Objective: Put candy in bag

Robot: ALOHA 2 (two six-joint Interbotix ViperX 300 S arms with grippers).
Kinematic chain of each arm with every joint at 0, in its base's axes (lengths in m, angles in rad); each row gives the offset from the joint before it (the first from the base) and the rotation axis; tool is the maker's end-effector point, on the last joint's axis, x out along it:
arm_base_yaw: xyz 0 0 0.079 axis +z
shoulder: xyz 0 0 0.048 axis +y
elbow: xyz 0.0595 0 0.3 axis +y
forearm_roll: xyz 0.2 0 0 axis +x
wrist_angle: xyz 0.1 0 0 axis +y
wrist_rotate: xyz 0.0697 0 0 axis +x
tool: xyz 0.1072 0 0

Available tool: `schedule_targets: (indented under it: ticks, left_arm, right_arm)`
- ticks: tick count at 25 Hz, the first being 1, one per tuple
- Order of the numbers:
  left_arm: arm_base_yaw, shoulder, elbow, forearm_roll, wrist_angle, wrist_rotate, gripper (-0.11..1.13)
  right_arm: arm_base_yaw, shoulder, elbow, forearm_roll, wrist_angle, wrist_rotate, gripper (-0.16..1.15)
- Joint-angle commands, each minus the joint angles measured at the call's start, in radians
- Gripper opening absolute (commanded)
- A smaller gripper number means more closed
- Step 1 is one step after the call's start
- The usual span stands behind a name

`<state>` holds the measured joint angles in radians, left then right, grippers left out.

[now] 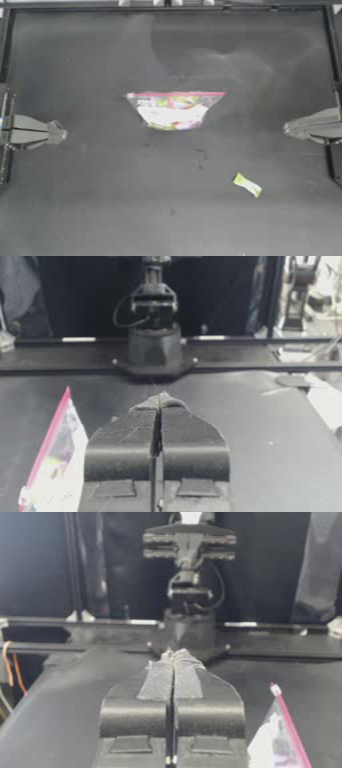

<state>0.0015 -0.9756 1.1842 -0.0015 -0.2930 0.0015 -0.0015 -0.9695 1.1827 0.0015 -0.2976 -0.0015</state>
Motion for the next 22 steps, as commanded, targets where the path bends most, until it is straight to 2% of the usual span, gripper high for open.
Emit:
schedule_targets:
  ticks: [1,5,8,11,14,16,19,21,22]
  left_arm:
    - [0.000,-0.009,0.006,0.008,0.009,0.017,-0.02]
    - [0.002,-0.015,0.003,0.011,0.026,0.038,0.08]
    - [0.000,-0.015,0.005,0.009,0.028,0.066,0.07]
    - [0.002,-0.012,0.003,0.006,0.028,0.080,0.13]
    - [0.002,-0.006,0.003,0.006,0.029,0.081,0.35]
    - [0.002,0.000,0.002,0.005,0.035,0.081,0.58]
    - [0.005,0.015,-0.006,-0.002,0.052,0.078,0.94]
    - [0.017,0.031,-0.012,-0.011,0.057,0.080,1.07]
    - [0.028,0.037,-0.014,-0.014,0.061,0.080,1.06]
  right_arm:
    - [0.000,0.008,0.003,0.002,-0.008,0.006,-0.06]
    - [0.000,0.009,0.005,-0.003,-0.005,0.008,0.09]
    - [0.000,0.008,0.006,-0.006,-0.009,0.003,0.09]
    - [-0.002,0.008,0.006,-0.008,-0.017,0.000,0.17]
    - [0.000,0.009,0.008,-0.009,-0.018,0.002,0.44]
    - [-0.002,0.009,0.005,-0.011,-0.018,0.000,0.68]
    - [0.000,0.009,-0.003,-0.012,-0.018,0.002,0.96]
    - [-0.002,0.009,-0.014,-0.012,-0.011,0.002,1.02]
    - [-0.002,0.011,-0.020,-0.012,-0.003,0.002,1.01]
